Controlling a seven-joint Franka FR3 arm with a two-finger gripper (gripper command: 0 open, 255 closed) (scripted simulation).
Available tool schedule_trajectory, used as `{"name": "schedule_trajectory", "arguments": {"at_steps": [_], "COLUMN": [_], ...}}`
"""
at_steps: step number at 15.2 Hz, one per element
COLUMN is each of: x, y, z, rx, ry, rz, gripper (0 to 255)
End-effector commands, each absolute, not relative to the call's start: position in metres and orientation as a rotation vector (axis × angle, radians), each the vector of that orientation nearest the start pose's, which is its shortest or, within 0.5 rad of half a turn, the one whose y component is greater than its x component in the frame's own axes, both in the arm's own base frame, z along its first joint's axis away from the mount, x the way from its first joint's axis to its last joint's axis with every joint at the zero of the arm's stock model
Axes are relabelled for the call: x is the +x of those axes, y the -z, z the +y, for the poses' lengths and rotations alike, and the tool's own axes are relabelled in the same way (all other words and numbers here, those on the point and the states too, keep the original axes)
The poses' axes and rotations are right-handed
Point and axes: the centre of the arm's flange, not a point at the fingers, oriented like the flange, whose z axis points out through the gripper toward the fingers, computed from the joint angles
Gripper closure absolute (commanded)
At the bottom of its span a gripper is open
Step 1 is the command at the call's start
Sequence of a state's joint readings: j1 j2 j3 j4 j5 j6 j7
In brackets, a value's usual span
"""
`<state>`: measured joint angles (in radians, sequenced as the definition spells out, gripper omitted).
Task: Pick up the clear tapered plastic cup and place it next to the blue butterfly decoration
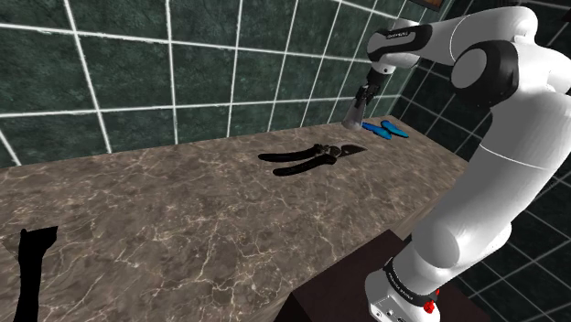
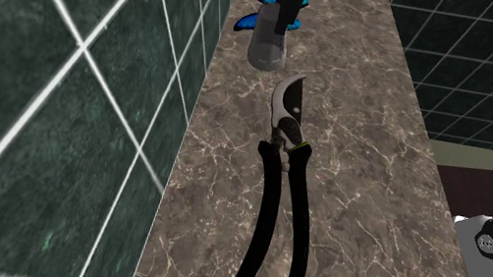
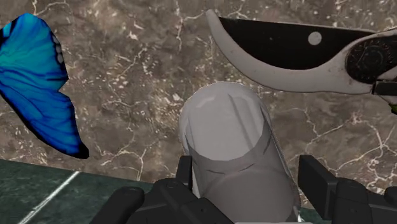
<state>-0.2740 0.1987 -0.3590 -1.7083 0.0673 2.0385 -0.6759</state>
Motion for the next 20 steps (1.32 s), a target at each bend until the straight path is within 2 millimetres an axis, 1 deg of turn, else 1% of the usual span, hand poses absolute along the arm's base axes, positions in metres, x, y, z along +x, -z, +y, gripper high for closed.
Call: {"name": "schedule_trajectory", "arguments": {"at_steps": [1,6,20], "x": [0.512,0.493,0.493], "y": [-0.491,-0.491,-0.417], "z": [-0.385,-0.448,-0.448], "rx": [-3.230,-3.230,-3.230], "ry": [0.180,0.180,0.180], "rz": [-0.048,-0.048,-0.048], "gripper": [255,255,255]}}
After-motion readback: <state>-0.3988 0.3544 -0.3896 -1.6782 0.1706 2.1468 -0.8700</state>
